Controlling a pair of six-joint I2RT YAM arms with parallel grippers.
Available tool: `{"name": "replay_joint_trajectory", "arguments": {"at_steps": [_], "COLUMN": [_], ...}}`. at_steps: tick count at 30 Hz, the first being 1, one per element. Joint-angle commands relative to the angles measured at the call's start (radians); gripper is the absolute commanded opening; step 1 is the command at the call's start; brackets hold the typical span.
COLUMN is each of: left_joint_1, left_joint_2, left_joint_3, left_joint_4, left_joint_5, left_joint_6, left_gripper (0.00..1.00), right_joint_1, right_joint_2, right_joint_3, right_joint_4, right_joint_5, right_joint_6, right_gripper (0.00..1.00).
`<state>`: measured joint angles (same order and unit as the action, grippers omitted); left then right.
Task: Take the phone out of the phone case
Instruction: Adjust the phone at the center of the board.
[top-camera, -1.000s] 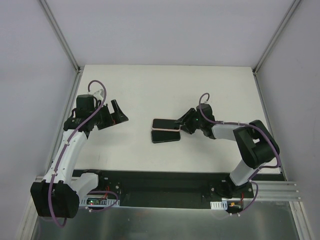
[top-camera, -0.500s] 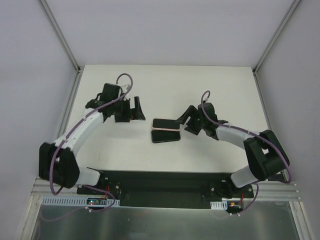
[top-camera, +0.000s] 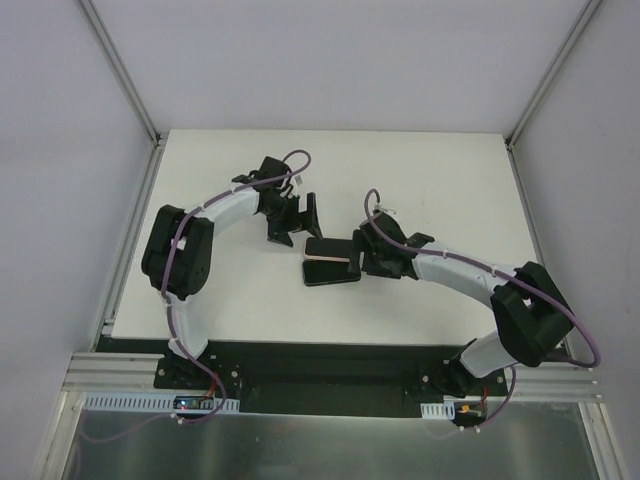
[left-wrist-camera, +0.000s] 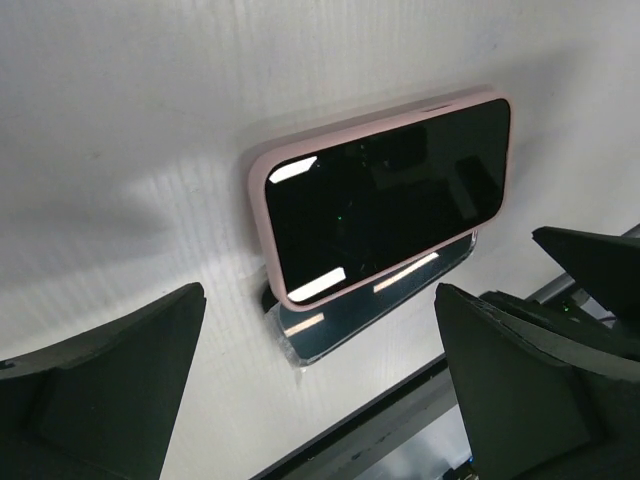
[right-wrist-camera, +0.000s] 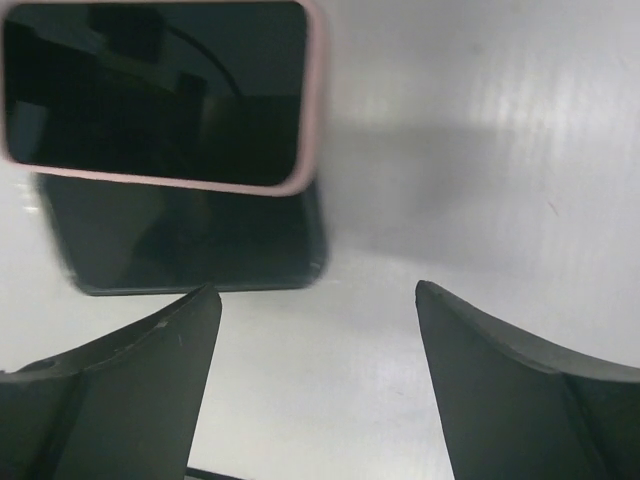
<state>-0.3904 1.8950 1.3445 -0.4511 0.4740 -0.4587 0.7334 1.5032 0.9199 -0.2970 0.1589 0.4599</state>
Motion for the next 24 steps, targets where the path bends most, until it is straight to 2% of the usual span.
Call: {"name": "replay_joint_trajectory", "arguments": {"at_steps": [1, 9, 11, 18, 21, 24], "left_joint_1": [-0.051, -0.174, -0.179, -0.139, -0.073, -0.009], "left_joint_2": [0.053, 0.203, 0.217, 0.073, -0.002, -0.063], "left_joint_3": [0.070, 0.223, 0.238, 0.113, 0.010, -0.069], "left_joint_4": [-0.008, 0.009, 0.060, 0.233, 0.328, 0.348], "left_joint_5": [0.063, 0.155, 0.196, 0.202, 0.219, 0.200], "left_joint_6": [-0.054, -0.124, -0.146, -0.222, -0.296, -0.324], "left_gripper": [0.99, 0.99, 0.99, 0.99, 0.99, 0.99], "right_joint_1": [-0.009, -0.037, -0.057, -0.181, -0.221, -0.218], "right_joint_2": [-0.076, -0.193, -0.201, -0.132, -0.087, -0.009], "right_joint_3": [-0.070, -0.144, -0.150, -0.118, -0.086, -0.029], "right_joint_4": [-0.059, -0.068, -0.060, -0.015, 0.033, 0.067], "right_joint_5": [0.062, 0.061, 0.034, -0.091, -0.150, -0.225], "right_joint_6": [0.019, 0.059, 0.068, 0.135, 0.175, 0.203], "right_gripper": [0.84, 0.92, 0.93, 0.96, 0.96, 0.96]}}
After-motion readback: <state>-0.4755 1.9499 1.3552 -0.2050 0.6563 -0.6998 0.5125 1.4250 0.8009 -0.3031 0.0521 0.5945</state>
